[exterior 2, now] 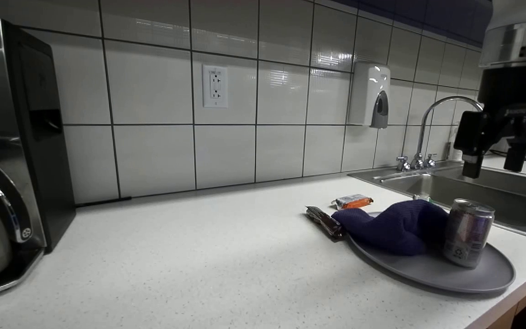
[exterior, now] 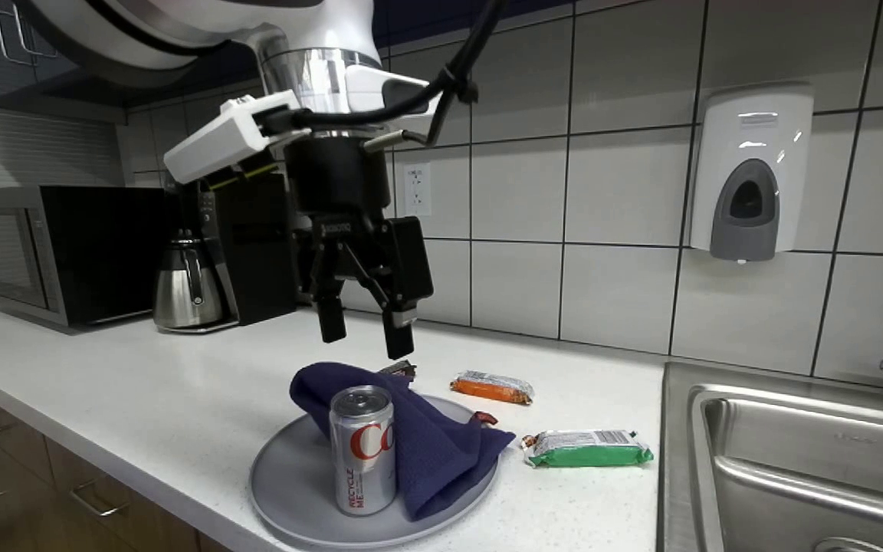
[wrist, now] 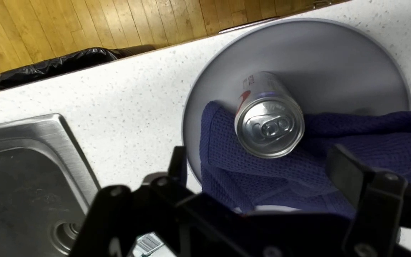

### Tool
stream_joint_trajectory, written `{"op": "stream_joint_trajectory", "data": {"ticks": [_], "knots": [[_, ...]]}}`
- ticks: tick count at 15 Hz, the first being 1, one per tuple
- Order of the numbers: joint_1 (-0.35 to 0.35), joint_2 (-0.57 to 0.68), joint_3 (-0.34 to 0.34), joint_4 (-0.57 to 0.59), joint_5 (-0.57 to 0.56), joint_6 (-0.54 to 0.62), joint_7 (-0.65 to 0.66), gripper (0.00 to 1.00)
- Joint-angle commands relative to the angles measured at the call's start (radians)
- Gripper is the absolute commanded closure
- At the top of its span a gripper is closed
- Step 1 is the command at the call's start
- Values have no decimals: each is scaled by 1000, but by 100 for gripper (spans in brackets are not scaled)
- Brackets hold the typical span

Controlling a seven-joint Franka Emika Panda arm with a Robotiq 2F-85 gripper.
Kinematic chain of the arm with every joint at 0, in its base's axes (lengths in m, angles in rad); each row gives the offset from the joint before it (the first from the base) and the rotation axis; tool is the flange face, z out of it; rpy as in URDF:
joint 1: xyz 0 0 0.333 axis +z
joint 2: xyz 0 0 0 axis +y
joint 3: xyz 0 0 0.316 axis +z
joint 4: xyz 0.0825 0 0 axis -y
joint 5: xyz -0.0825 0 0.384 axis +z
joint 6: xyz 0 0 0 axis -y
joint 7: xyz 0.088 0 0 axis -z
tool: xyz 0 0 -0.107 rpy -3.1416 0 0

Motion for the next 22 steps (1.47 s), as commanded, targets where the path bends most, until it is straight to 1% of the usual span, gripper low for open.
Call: {"op": "stream_joint_trajectory", "data": {"ticks": [1, 5, 10, 22], "knots": [[-19, -3, -17, 1, -15, -2, -63, 0], [-1, 48, -26, 0, 0, 35, -99, 0], [17, 97, -21, -1, 8, 69, -126, 0], [44, 211, -6, -1, -4, 156, -131, 0]]}}
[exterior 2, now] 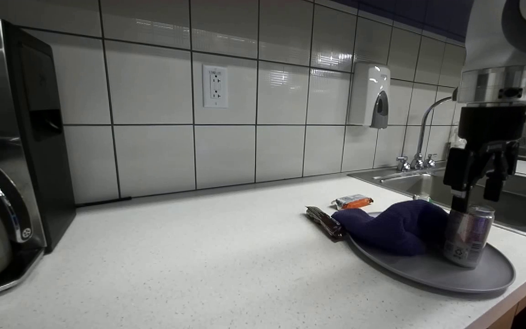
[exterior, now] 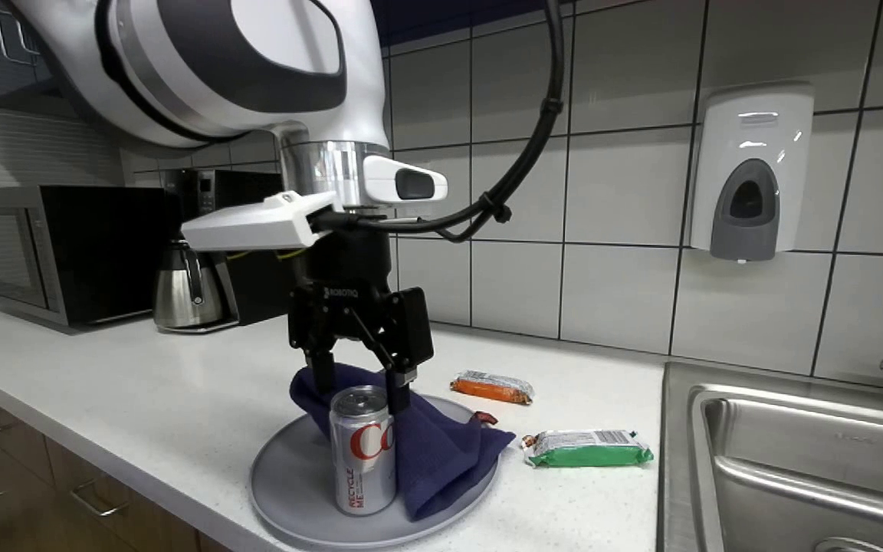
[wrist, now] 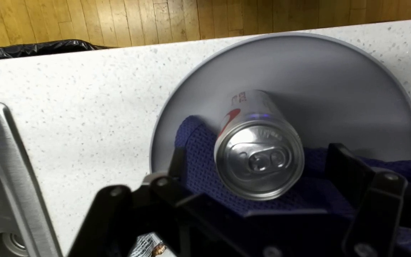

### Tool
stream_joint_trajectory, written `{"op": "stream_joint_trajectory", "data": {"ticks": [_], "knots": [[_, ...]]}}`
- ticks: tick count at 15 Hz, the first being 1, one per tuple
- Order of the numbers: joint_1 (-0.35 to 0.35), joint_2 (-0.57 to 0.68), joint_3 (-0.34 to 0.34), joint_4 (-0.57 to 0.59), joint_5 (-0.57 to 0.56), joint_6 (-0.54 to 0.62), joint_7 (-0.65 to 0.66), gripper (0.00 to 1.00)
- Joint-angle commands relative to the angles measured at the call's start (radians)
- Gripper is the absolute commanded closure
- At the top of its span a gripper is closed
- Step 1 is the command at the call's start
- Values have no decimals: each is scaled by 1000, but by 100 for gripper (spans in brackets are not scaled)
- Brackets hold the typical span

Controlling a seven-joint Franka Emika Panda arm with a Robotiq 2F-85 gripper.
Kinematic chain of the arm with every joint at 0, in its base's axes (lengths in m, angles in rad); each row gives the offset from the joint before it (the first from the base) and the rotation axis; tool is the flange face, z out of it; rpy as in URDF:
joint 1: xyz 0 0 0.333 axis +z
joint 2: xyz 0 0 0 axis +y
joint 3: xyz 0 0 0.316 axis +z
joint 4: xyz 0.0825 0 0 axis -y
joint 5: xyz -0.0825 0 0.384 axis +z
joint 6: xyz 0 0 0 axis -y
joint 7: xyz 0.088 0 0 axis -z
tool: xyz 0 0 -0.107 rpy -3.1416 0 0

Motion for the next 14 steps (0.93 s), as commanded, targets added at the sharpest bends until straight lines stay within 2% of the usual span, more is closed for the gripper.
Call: {"op": "stream_joint_trajectory", "data": {"ticks": [1, 10, 11, 12, 14], "knots": [[0, 43, 11, 1, -6, 46, -20, 0], [-2, 96, 9, 1, -5, 87, -29, 0], [-3, 97, 9, 1, -7, 89, -29, 25], [-3, 97, 8, 1, -6, 90, -34, 26], [-3, 98, 8, 1, -8, 91, -36, 42]]}}
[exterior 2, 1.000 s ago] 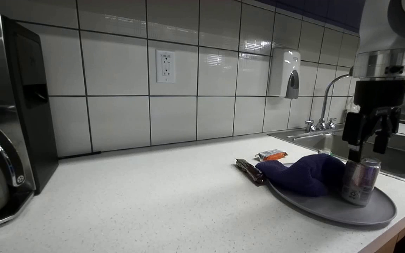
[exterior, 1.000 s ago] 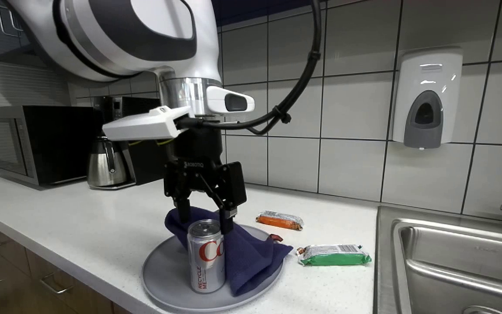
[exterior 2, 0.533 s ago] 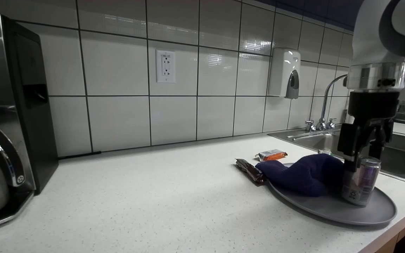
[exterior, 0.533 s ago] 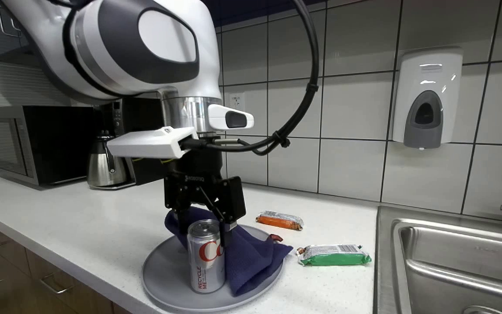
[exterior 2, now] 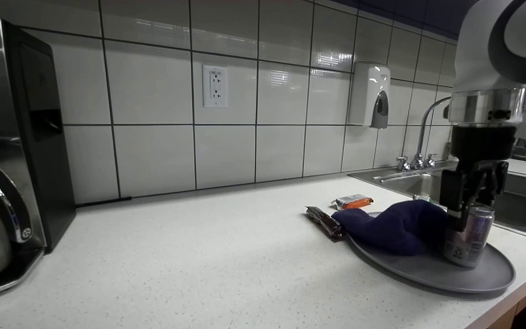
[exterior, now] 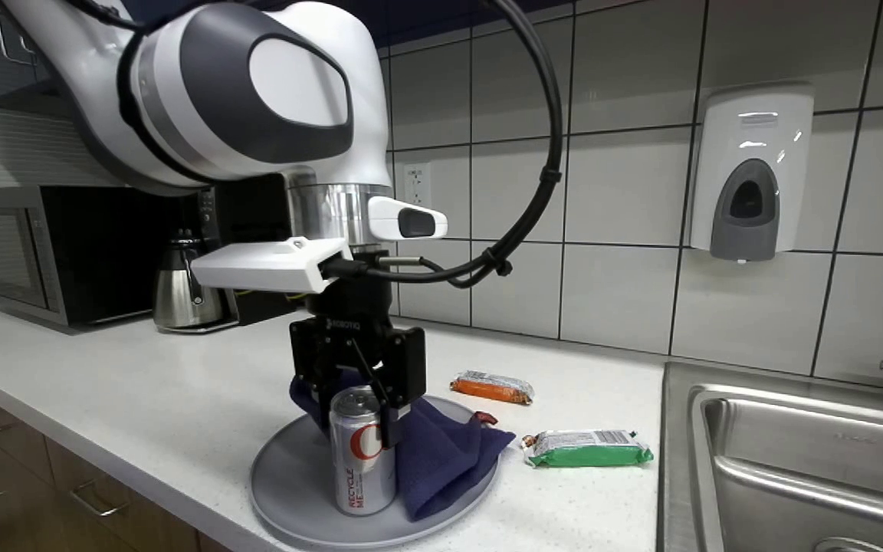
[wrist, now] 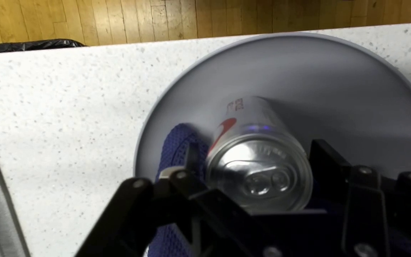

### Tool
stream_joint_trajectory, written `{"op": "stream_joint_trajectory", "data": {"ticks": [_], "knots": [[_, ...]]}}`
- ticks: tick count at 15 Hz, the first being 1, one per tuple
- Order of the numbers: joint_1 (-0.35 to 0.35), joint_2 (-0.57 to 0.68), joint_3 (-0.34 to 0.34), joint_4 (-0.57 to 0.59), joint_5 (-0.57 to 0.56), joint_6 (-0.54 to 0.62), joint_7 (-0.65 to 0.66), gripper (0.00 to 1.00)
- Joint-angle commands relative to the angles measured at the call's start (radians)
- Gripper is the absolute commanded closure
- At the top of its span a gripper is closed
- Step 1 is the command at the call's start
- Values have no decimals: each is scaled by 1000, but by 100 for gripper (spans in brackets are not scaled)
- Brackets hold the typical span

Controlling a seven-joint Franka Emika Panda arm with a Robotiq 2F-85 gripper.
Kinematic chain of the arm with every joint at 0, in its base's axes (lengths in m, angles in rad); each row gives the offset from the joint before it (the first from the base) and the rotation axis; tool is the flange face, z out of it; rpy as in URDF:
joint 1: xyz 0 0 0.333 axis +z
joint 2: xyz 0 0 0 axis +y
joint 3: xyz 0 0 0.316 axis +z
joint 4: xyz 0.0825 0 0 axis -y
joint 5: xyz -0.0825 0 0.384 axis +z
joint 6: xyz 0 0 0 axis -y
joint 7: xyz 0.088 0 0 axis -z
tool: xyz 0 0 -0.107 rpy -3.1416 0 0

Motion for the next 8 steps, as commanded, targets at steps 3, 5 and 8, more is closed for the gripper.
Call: {"op": "stream_joint_trajectory", "data": {"ticks": [3, 5, 8], "knots": [[-7, 3, 0, 1, -10, 16, -32, 61], [-8, 3, -1, 1, -10, 13, -35, 61], [-7, -11, -2, 1, -5, -3, -40, 61]]}}
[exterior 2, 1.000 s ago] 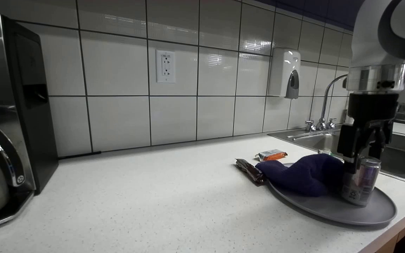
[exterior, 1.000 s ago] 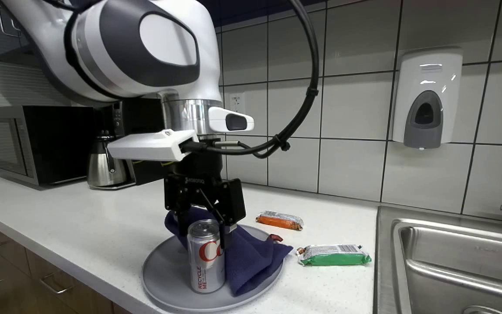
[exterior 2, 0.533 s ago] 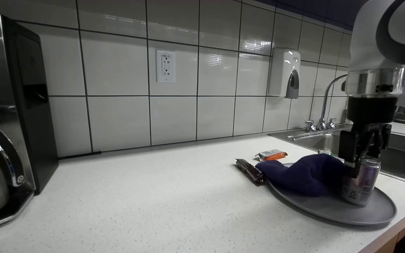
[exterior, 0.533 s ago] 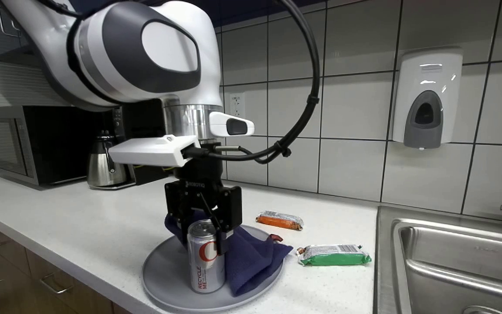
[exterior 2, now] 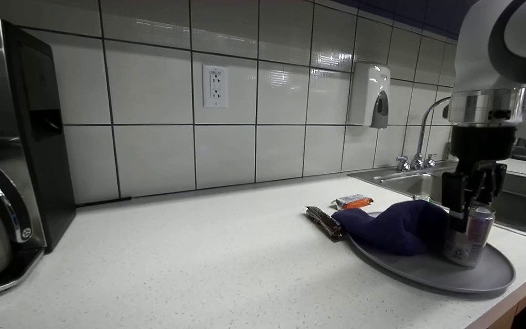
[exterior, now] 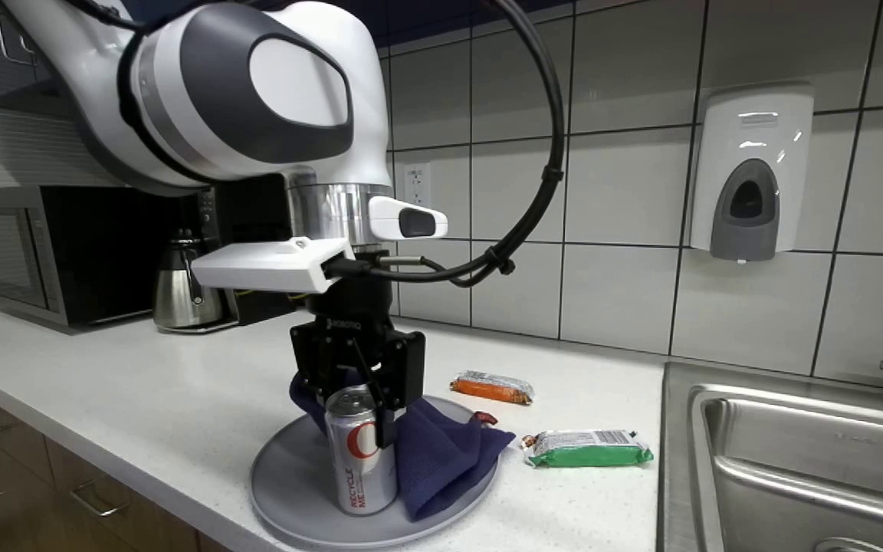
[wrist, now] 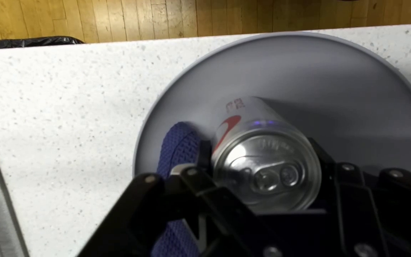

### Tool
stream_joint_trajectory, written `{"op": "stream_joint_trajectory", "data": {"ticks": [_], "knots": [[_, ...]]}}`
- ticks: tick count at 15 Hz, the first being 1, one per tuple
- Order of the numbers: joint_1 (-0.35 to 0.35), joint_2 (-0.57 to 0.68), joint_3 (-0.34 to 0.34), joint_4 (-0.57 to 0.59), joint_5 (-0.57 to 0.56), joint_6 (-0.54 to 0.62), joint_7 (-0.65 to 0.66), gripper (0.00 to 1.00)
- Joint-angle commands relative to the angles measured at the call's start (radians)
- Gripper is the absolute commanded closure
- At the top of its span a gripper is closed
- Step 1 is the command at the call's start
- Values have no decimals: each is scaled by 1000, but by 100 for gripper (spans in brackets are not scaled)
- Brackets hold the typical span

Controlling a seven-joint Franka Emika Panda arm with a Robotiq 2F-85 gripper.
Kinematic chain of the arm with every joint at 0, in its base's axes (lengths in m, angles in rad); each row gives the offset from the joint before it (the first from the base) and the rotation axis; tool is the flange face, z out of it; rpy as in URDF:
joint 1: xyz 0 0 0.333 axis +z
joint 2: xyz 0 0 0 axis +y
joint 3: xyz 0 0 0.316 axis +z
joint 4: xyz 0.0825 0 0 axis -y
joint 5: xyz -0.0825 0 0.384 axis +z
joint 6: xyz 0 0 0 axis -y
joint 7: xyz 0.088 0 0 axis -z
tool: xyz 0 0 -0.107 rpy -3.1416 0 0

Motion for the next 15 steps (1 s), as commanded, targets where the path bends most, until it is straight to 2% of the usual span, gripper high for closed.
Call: {"op": "stream_joint_trajectory", "data": {"ticks": [1, 15], "knots": [[-4, -19, -4, 1, 4, -15, -33, 61], [-16, -191, -53, 4, 31, -181, -111, 61]]}}
